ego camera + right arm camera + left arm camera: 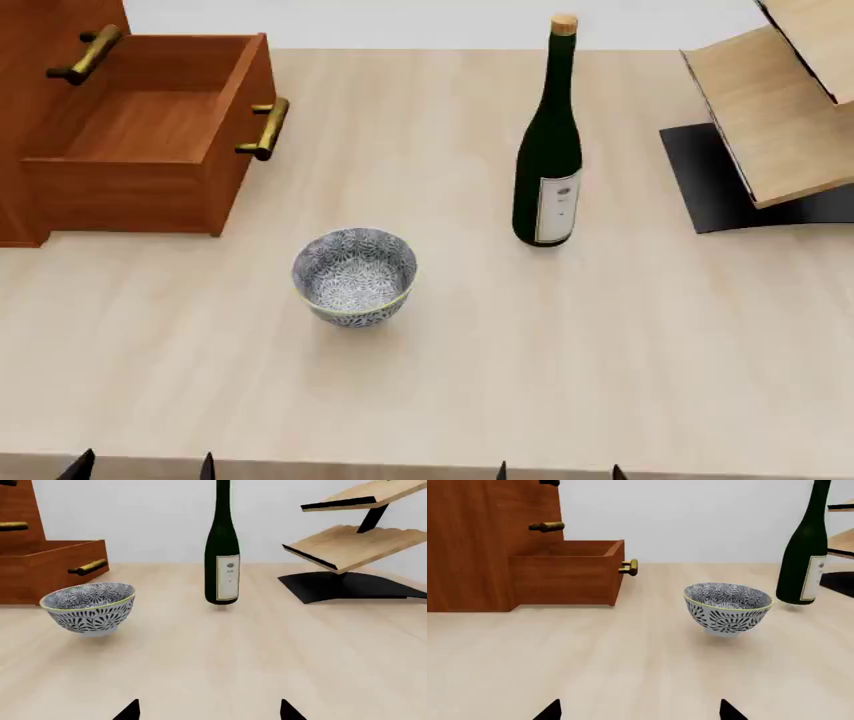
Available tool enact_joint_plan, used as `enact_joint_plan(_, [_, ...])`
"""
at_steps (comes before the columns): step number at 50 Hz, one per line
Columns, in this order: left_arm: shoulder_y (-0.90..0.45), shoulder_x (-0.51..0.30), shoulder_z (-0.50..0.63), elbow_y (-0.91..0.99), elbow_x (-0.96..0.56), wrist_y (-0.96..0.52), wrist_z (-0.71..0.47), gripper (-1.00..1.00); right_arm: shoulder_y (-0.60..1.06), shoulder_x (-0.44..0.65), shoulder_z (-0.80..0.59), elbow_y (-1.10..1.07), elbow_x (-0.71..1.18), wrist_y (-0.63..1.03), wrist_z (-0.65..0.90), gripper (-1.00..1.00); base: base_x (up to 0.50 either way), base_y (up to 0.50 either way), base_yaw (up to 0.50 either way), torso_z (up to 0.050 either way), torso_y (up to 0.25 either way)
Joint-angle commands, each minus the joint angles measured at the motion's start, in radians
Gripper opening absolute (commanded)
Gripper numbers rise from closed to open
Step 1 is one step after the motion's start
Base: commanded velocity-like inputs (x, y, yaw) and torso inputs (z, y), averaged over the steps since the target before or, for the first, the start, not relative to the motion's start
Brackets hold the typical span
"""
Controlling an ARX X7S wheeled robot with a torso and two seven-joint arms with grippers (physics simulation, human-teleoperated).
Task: Close the bottom drawer of the cabinet and open the top drawer.
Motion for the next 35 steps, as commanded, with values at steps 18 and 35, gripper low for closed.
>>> enact_joint_plan(18, [0.040,-0.081,0.064,0.208,-0.026,-0.134,-0.055,1.00,0.000,0.062,-0.070,-0.235,0.063,0.199,0.108,1.00,0.00,0.00,0.00,0.049,0.001])
enact_joint_plan(35, [-0.164,-0.116,0.106,0.524,-0.030,-0.589,-0.072,1.00,0.187,0.106,-0.058,-0.574,0.196,0.652,0.115,1.00,0.00,0.00,0.00,0.050,0.002])
